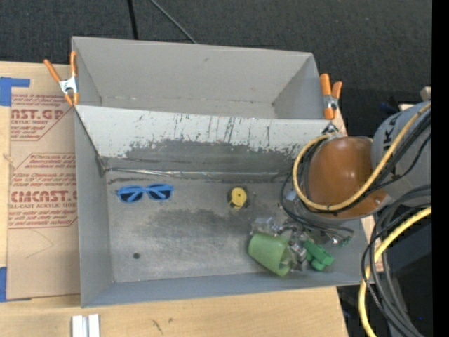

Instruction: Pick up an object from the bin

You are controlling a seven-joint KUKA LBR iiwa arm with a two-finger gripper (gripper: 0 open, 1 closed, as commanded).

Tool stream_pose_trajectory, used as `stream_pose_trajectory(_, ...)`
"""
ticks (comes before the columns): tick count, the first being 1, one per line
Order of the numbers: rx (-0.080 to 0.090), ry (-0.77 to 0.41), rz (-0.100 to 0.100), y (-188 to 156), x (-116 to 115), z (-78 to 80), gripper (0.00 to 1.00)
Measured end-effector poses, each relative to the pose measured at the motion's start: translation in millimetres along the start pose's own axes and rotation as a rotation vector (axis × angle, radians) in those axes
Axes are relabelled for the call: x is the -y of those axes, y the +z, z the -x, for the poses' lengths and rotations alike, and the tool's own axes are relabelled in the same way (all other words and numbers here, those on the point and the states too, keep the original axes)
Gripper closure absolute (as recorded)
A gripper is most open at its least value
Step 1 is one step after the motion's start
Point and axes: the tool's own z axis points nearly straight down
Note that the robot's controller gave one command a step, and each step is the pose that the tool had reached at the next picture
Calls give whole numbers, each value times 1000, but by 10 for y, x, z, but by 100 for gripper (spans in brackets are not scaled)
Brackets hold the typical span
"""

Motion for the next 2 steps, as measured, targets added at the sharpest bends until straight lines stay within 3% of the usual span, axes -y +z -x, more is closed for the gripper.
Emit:
stream_pose_trajectory(1, -6, 1, 4, -9, 7, 19, 100)
stream_pose_trajectory(2, -7, 2, 5, -662, 16, 45, 100)
